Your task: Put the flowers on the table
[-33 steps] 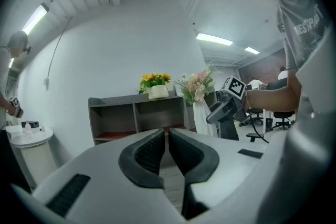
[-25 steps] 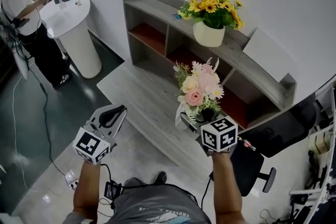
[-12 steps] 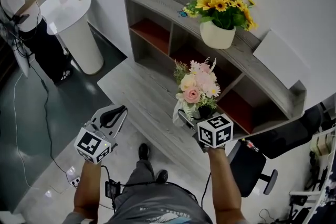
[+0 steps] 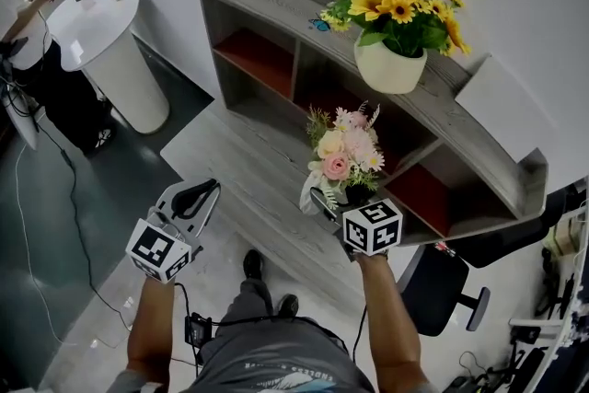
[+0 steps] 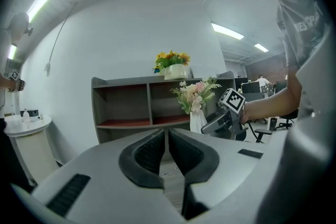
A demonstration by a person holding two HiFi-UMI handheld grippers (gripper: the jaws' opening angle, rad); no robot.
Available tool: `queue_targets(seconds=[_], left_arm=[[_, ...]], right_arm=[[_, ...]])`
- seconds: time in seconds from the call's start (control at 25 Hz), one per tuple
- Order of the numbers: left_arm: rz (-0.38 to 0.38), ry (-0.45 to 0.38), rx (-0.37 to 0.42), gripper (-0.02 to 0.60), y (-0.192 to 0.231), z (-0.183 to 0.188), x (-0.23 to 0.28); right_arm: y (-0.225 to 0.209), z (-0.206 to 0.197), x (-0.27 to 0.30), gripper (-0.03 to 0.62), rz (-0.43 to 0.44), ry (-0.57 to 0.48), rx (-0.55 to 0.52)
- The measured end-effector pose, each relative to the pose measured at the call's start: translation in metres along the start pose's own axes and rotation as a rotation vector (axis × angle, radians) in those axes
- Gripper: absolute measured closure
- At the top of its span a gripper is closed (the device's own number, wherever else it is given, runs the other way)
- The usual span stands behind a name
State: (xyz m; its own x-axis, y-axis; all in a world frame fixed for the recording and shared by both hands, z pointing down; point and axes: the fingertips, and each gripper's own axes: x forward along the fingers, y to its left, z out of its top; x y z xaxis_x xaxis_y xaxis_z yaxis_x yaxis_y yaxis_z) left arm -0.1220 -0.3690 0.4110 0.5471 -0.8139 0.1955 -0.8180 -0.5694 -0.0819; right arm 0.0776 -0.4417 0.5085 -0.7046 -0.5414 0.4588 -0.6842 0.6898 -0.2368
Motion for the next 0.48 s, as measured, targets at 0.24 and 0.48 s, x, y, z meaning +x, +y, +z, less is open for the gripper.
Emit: queue_targets(seconds=[0.24, 0.48], left_arm=[[-0.014, 0.017, -0.023, 0.545, 0.018, -0.017, 0.013], [-0.021, 0.031, -0.044, 0.543, 0.033, -0.035, 0.023]], right_arm=[[-0.017, -0.017, 0.028, 0.279, -0.024, 0.000, 0.016], [-0.033, -0.036, 0.056, 0.279, -0.042, -0.004, 0.003]])
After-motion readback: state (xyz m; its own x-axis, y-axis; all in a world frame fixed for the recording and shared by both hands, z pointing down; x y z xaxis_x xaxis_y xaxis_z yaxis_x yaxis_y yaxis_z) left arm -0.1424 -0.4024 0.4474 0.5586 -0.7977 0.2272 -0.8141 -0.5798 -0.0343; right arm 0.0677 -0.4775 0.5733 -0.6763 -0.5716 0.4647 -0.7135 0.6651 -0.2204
